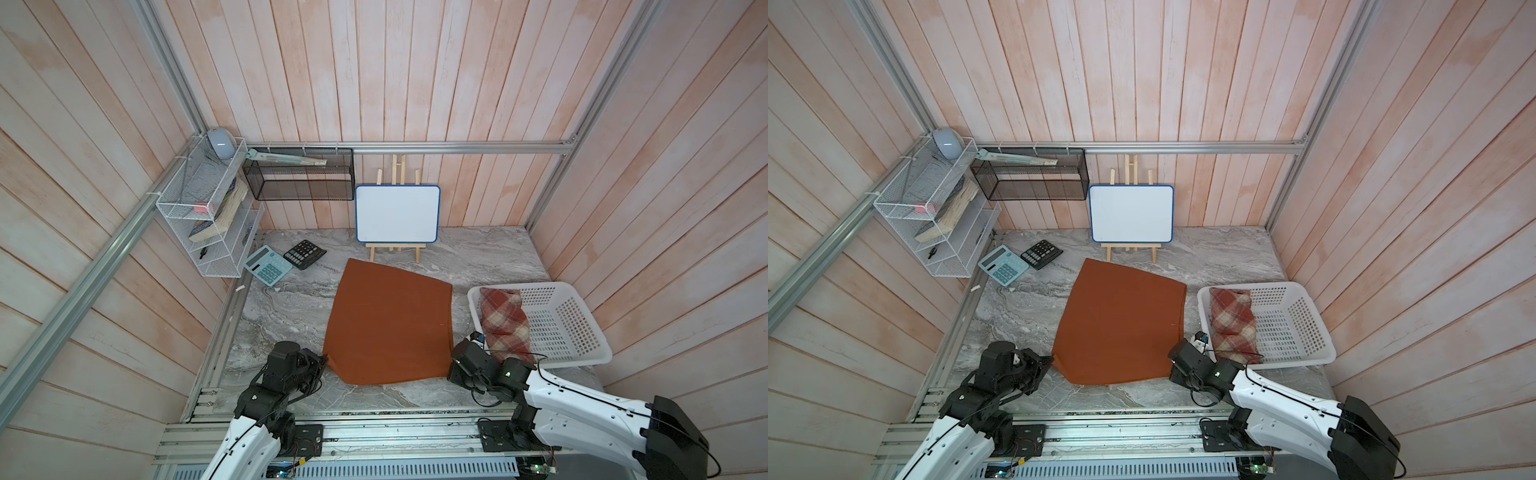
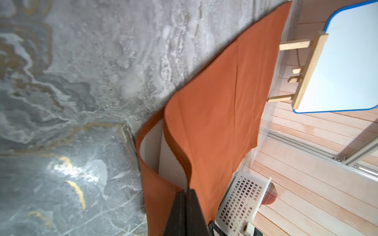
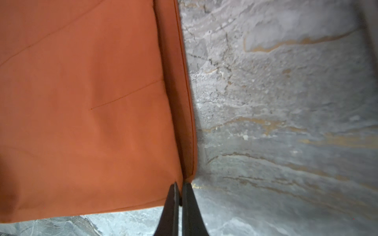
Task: Roll up the skirts
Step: Fold the skirt at the center of the board.
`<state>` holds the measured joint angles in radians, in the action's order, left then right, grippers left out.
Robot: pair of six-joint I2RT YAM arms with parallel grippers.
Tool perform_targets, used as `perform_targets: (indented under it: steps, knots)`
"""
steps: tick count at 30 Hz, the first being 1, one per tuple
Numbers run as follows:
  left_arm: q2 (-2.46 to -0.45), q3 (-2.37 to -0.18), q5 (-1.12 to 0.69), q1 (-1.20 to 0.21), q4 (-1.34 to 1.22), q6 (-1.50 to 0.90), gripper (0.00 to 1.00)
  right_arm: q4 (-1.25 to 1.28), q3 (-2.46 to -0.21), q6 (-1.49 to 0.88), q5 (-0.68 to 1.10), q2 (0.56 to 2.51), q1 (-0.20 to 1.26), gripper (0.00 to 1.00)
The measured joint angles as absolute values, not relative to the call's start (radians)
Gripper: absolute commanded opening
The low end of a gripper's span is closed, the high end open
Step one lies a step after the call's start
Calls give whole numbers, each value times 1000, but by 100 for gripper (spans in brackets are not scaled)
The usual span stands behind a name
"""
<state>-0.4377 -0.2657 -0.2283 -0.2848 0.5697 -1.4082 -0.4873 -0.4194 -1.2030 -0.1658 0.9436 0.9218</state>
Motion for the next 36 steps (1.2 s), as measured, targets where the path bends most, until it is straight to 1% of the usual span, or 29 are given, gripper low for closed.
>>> perform_targets:
  steps: [7,10,13,18,24,32,36]
  knots:
    - [-534,-381,-225,-285,489,-1353,0,-541,-559,-1130,-231,941,902,0]
    - [-609,-437,-218,-285,433,-1319,0,-539,-599,-1060,-237,950,835,0]
    - [-721,-503,-207,-285,350,-1282,0,-519,-640,-970,-233,985,736,0]
    - [-951,-627,-203,-285,197,-1217,0,-446,-701,-828,-191,1080,590,0]
    - [-1133,-730,-175,-284,61,-1146,0,-364,-768,-706,-123,1199,488,0]
    - [-1334,-859,-147,-261,-57,-1087,0,-279,-840,-627,-46,1324,408,0]
    - [-1408,-887,-140,-244,-105,-1073,0,-254,-881,-607,-21,1374,377,0]
